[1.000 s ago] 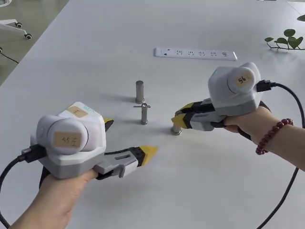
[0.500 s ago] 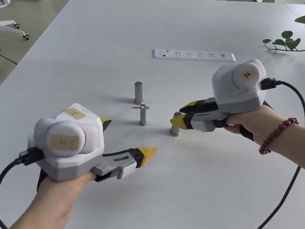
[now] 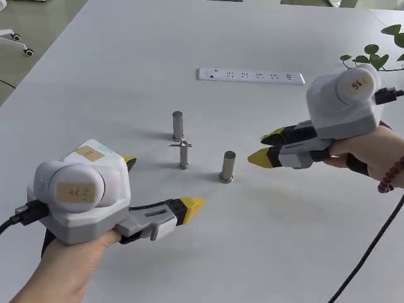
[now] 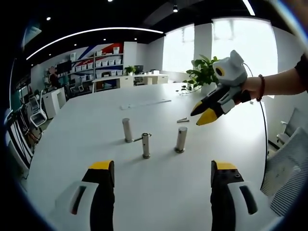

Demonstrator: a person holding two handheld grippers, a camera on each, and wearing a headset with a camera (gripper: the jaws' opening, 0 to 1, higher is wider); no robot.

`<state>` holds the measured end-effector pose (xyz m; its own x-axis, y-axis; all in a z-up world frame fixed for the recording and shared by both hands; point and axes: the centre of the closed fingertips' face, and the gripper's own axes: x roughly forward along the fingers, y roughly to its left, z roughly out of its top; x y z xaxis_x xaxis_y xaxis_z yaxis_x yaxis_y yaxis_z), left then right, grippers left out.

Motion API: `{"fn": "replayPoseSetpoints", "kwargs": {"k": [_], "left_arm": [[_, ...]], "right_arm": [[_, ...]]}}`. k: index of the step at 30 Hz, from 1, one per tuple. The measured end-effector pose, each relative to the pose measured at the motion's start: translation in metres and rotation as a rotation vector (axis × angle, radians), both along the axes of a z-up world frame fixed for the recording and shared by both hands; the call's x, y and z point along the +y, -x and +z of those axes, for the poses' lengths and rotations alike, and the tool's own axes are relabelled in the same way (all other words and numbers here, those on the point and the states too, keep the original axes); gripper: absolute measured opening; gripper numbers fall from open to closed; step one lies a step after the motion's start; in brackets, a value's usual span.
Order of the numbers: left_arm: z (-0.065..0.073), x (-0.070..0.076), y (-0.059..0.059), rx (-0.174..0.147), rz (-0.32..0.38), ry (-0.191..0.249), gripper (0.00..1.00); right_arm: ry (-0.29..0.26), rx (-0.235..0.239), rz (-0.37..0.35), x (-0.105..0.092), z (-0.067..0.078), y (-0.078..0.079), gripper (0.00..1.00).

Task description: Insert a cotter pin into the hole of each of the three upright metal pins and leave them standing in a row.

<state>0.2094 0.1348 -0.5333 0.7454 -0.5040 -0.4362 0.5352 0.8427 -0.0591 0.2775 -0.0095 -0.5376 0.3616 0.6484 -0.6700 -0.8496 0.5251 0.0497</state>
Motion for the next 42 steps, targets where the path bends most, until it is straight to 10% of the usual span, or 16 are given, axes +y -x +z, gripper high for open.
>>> {"fn": "replayPoseSetpoints", "kwargs": {"k": [20, 42], "left_arm": [[0.001, -0.002, -0.005, -0.015, -0.01, 0.005, 0.9], [0.005, -0.003, -0.006, -0.032, -0.017, 0.034, 0.82]], "right_arm": [[0.112, 0.004, -0.179, -0.054, -0.034, -0.063, 0.18], [0.269, 0.039, -0.116, -0.061, -0.065, -0.078, 0.08]]}}
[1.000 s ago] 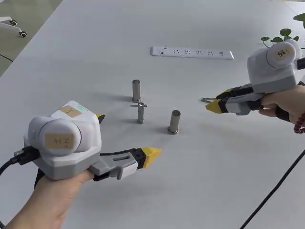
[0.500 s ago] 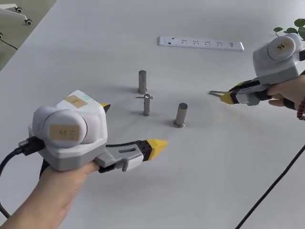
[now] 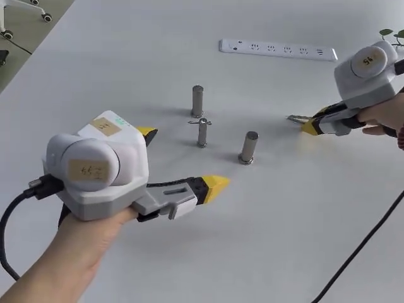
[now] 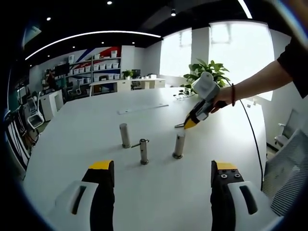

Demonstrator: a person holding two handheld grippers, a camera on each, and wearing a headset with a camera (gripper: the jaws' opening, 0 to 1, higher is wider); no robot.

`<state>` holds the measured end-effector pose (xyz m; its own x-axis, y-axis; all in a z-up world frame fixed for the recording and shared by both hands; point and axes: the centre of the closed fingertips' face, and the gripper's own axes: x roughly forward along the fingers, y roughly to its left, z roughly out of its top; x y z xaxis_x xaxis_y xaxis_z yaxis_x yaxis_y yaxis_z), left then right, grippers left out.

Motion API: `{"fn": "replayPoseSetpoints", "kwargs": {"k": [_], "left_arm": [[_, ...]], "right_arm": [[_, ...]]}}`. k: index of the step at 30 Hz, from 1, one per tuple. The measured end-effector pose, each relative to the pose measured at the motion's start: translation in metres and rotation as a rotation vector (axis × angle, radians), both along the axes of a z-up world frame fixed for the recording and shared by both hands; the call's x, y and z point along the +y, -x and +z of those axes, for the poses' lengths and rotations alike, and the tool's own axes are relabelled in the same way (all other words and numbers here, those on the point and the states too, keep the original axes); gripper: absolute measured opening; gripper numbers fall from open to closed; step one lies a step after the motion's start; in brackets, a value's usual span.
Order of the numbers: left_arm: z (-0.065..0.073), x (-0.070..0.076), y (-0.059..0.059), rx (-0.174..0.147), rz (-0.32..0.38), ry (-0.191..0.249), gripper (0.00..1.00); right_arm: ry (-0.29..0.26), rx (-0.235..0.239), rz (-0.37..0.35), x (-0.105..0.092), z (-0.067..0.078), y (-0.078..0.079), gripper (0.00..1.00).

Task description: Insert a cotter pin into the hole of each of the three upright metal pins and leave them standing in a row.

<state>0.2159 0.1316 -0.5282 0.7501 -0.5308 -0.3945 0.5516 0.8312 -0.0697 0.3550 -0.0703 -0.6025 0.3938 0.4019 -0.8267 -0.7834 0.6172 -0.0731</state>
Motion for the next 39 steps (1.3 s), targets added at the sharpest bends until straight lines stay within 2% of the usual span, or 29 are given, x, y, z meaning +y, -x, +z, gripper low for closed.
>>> {"fn": "replayPoseSetpoints", "kwargs": {"k": [4, 6, 11, 13, 14, 17, 20, 26, 29, 33, 37, 39], "left_arm": [[0.001, 0.0, 0.0, -0.002, 0.0, 0.002, 0.82], [0.001, 0.0, 0.0, -0.001, 0.0, 0.005, 0.82], [0.002, 0.0, 0.001, -0.003, -0.004, 0.004, 0.81], [0.002, 0.0, 0.001, -0.001, -0.005, 0.006, 0.81], [0.001, 0.0, 0.001, 0.0, -0.007, 0.004, 0.81], [0.001, 0.001, 0.002, 0.002, -0.007, -0.004, 0.81], [0.001, 0.003, 0.002, 0.005, -0.002, -0.005, 0.8], [0.001, 0.002, 0.006, 0.011, -0.013, -0.012, 0.77], [0.0, 0.0, 0.009, 0.018, -0.02, -0.011, 0.77], [0.003, -0.007, 0.011, 0.023, -0.041, -0.008, 0.73], [0.006, -0.013, 0.012, 0.023, -0.06, 0.001, 0.68], [0.008, -0.016, 0.013, 0.027, -0.067, 0.006, 0.65]], "right_arm": [[-0.003, 0.031, -0.004, 0.0, -0.001, 0.003, 0.04], [0.028, 0.019, 0.009, -0.002, -0.001, 0.001, 0.0], [0.087, 0.031, 0.053, 0.0, -0.002, 0.003, 0.0], [0.12, 0.029, 0.08, 0.001, -0.002, 0.004, 0.0], [0.149, 0.033, 0.124, 0.001, -0.002, 0.005, 0.0], [0.199, 0.003, 0.207, 0.002, -0.002, 0.005, 0.0], [0.216, 0.002, 0.213, 0.003, -0.003, 0.004, 0.0], [0.204, -0.001, 0.181, 0.001, -0.001, 0.002, 0.0], [0.21, -0.021, 0.204, 0.003, 0.003, 0.004, 0.0], [0.185, -0.027, 0.258, 0.012, 0.01, 0.018, 0.0], [0.191, -0.054, 0.307, 0.016, 0.016, 0.028, 0.0], [0.153, -0.058, 0.322, 0.023, 0.023, 0.038, 0.0]]}}
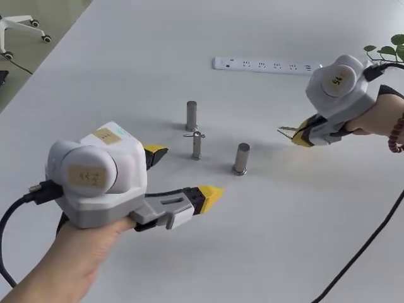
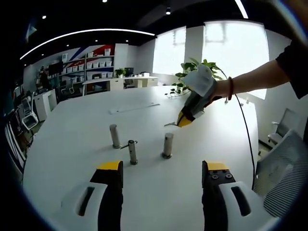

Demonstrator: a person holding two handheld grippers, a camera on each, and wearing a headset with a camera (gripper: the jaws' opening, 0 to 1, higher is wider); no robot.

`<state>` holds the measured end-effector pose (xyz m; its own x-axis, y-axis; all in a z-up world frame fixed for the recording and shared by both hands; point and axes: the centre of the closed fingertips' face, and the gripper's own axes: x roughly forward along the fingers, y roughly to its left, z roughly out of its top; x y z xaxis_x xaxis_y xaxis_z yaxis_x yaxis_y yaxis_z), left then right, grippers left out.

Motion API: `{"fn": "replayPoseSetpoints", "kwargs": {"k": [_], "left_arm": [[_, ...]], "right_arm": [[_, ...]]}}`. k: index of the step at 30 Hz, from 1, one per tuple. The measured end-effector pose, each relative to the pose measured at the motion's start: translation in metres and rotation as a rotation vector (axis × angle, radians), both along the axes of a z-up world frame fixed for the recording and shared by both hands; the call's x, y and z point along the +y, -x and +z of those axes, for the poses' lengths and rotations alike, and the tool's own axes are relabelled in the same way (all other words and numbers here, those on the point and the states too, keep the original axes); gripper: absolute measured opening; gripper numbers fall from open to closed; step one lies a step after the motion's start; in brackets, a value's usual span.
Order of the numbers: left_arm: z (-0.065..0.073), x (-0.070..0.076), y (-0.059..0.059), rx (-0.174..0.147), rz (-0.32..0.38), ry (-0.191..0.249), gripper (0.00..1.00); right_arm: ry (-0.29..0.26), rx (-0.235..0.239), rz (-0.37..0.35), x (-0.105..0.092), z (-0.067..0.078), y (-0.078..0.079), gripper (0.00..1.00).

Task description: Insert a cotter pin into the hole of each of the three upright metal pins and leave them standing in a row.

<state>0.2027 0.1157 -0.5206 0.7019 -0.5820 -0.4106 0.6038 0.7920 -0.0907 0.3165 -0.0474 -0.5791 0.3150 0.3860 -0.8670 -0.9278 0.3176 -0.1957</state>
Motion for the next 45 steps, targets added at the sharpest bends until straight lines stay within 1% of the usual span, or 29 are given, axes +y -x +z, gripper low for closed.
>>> {"fn": "replayPoseSetpoints", "kwargs": {"k": [2, 3, 4, 6, 11, 13, 17, 18, 21, 22, 24, 26, 27, 31, 36, 38, 40, 42, 45], "left_arm": [[0.0, -0.002, 0.002, 0.011, -0.004, 0.011, 0.62], [0.0, -0.003, 0.002, 0.018, -0.003, 0.016, 0.61], [0.0, -0.004, 0.003, 0.023, -0.003, 0.02, 0.6], [0.0, -0.006, 0.004, 0.037, -0.002, 0.034, 0.58], [0.003, -0.012, 0.005, 0.049, -0.006, 0.065, 0.53], [0.004, -0.016, 0.004, 0.055, -0.014, 0.075, 0.5], [0.009, -0.024, 0.003, 0.074, -0.031, 0.108, 0.45], [0.009, -0.026, 0.003, 0.082, -0.036, 0.117, 0.43], [0.01, -0.032, 0.003, 0.105, -0.052, 0.135, 0.38], [0.01, -0.032, 0.003, 0.109, -0.054, 0.138, 0.37], [0.009, -0.035, 0.003, 0.121, -0.062, 0.144, 0.35], [0.008, -0.037, 0.003, 0.143, -0.069, 0.154, 0.32], [0.008, -0.037, 0.003, 0.148, -0.068, 0.158, 0.31], [0.006, -0.039, 0.003, 0.173, -0.063, 0.175, 0.29], [0.006, -0.044, 0.006, 0.211, -0.067, 0.215, 0.24], [0.006, -0.045, 0.007, 0.231, -0.067, 0.228, 0.23], [0.005, -0.046, 0.008, 0.241, -0.067, 0.239, 0.21], [0.006, -0.048, 0.009, 0.253, -0.068, 0.254, 0.18], [0.007, -0.05, 0.01, 0.272, -0.067, 0.287, 0.16]], "right_arm": [[-0.015, -0.002, 0.01, 0.003, 0.006, 0.008, 0.0], [-0.021, -0.005, 0.02, 0.004, 0.005, 0.003, 0.0], [-0.028, -0.008, 0.03, 0.006, 0.007, 0.003, 0.0], [-0.042, -0.015, 0.045, 0.009, 0.013, 0.012, 0.0], [-0.068, -0.039, 0.107, 0.021, 0.031, 0.037, 0.0], [-0.074, -0.049, 0.142, 0.027, 0.037, 0.046, 0.0], [-0.098, -0.055, 0.188, 0.038, 0.045, 0.062, 0.0], [-0.102, -0.064, 0.211, 0.041, 0.046, 0.066, 0.0], [-0.101, -0.072, 0.245, 0.047, 0.048, 0.075, 0.0], [-0.099, -0.075, 0.253, 0.048, 0.048, 0.077, 0.0], [-0.106, -0.072, 0.273, 0.052, 0.048, 0.083, 0.0], [-0.11, -0.075, 0.29, 0.055, 0.049, 0.087, 0.0], [-0.109, -0.079, 0.311, 0.058, 0.049, 0.091, 0.0], [-0.112, -0.098, 0.372, 0.068, 0.05, 0.1, 0.0], [-0.107, -0.117, 0.455, 0.08, 0.05, 0.113, 0.0], [-0.105, -0.131, 0.483, 0.084, 0.051, 0.115, 0.0], [-0.106, -0.139, 0.504, 0.087, 0.051, 0.117, 0.0], [-0.106, -0.143, 0.517, 0.089, 0.051, 0.118, 0.0], [-0.117, -0.142, 0.542, 0.093, 0.052, 0.122, 0.0]]}}
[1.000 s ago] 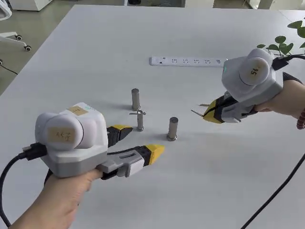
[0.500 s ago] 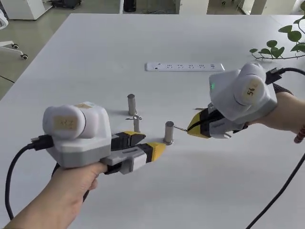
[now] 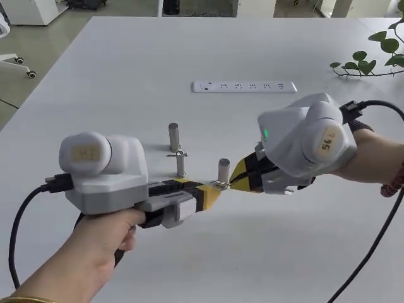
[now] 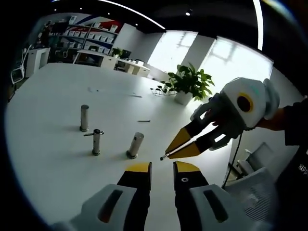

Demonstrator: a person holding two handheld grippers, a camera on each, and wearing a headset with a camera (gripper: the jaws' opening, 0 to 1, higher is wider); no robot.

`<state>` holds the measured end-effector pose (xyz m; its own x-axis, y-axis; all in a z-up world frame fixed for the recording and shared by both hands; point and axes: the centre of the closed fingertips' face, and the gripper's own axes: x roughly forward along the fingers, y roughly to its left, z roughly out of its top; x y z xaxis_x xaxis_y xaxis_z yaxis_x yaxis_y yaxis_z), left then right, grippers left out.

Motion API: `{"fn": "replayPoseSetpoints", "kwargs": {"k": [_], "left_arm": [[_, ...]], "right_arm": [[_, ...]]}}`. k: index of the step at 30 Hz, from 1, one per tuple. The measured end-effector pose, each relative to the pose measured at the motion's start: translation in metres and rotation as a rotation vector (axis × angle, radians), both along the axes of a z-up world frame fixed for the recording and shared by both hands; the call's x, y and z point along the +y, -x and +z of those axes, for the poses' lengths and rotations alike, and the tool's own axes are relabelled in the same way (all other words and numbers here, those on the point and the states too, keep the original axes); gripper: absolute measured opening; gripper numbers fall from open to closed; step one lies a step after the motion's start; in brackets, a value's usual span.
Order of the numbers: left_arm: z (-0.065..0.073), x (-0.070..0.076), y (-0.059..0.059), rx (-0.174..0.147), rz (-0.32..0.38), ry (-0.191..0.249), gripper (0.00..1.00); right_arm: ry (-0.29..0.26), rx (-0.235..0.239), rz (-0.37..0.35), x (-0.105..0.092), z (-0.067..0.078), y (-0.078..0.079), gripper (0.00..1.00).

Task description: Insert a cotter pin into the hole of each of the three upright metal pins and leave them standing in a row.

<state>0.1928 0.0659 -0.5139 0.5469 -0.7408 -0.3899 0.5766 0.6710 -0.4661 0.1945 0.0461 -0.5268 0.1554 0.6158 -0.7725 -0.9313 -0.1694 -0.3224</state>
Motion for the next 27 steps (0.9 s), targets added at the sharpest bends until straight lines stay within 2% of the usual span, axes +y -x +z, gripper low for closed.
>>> {"fn": "replayPoseSetpoints", "kwargs": {"k": [6, 14, 19, 23, 27], "left_arm": [[0.0, -0.002, 0.0, 0.028, 0.007, 0.044, 0.12], [0.003, -0.004, 0.004, 0.051, 0.015, 0.088, 0.06], [0.002, -0.004, 0.005, 0.056, 0.018, 0.094, 0.04], [-0.001, -0.003, 0.007, 0.064, 0.017, 0.078, 0.01], [-0.002, -0.002, 0.008, 0.079, 0.025, 0.096, 0.01]], "right_arm": [[-0.011, -0.019, 0.024, 0.006, 0.003, 0.003, 0.0], [-0.013, -0.032, 0.05, 0.009, 0.004, 0.008, 0.0], [-0.015, -0.042, 0.062, 0.012, 0.004, 0.01, 0.0], [-0.023, -0.041, 0.064, 0.014, 0.004, 0.011, 0.0], [-0.016, -0.054, 0.077, 0.015, 0.004, 0.013, 0.0]]}}
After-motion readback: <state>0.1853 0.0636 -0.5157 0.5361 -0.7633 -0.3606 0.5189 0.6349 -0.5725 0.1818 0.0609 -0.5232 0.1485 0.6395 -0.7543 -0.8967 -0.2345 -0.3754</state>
